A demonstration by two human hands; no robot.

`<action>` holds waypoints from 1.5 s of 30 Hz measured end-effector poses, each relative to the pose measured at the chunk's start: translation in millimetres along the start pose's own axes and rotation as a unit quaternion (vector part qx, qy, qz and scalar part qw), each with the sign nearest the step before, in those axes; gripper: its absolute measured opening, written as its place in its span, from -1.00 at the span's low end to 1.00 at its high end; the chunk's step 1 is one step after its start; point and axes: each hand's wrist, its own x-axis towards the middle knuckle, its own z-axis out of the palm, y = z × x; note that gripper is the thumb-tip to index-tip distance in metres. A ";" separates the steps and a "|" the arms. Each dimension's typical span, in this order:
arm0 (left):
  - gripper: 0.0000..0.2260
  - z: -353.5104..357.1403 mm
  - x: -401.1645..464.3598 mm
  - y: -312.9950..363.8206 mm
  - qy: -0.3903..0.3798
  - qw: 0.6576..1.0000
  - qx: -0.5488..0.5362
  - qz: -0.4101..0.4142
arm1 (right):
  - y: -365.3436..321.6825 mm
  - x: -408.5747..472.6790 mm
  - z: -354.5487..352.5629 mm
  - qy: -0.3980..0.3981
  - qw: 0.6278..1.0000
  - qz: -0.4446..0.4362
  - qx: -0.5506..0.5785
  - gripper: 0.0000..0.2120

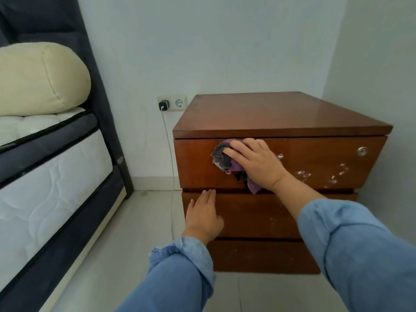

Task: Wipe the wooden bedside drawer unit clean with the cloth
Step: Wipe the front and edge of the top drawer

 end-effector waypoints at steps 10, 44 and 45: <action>-0.29 29.5 19.4 -11.2 0.052 0.996 0.075 0.001 | -20.2 -70.5 55.2 -0.073 0.995 -0.054 0.038 -0.19; -0.28 43.8 38.4 102.0 -0.069 0.986 0.119 0.097 | 38.6 -114.9 -40.0 -0.026 0.924 0.359 0.126 -0.63; -0.28 47.2 38.9 105.9 -0.074 0.985 0.116 0.103 | 48.6 -108.3 -44.1 -0.002 0.927 0.358 0.114 -0.64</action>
